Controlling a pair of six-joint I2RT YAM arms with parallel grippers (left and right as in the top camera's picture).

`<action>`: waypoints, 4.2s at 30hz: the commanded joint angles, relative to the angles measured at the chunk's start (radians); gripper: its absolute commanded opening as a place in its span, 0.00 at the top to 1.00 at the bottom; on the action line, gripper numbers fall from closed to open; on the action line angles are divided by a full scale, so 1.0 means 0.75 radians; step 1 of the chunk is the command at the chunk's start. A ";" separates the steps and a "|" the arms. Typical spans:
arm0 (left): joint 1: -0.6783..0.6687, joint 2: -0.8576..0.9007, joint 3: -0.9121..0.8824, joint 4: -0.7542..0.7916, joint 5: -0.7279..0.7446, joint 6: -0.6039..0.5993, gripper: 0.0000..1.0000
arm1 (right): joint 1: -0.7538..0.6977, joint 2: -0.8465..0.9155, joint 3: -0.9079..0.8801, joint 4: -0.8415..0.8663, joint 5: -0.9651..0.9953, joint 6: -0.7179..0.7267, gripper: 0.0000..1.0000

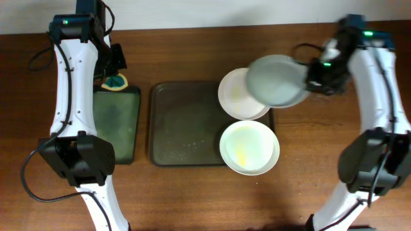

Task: Clean dirty plates on tray and stack at the side
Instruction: 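Lift the plate with right gripper and set it right of the tray, then grasp the yellow-stained plate with right gripper, drag it to tray center, then lower the sponge into the plate and scrub with the left gripper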

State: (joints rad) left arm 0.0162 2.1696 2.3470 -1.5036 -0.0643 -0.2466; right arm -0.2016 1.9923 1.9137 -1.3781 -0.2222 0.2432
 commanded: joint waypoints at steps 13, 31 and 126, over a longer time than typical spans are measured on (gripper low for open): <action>-0.004 -0.006 0.012 0.008 -0.005 0.022 1.00 | -0.269 -0.035 -0.705 0.477 0.277 0.006 0.82; -0.098 -0.006 0.012 0.036 -0.005 0.022 1.00 | -0.006 -0.673 -0.714 0.096 0.061 -0.040 0.58; -0.511 0.012 -0.745 0.284 0.298 0.127 1.00 | 0.923 -0.006 -0.961 1.109 -0.048 0.441 0.96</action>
State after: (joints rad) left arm -0.3267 2.1712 1.8652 -1.3071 0.1268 -0.1715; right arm 0.4904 1.9591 1.2133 -0.5457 -0.2642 0.5724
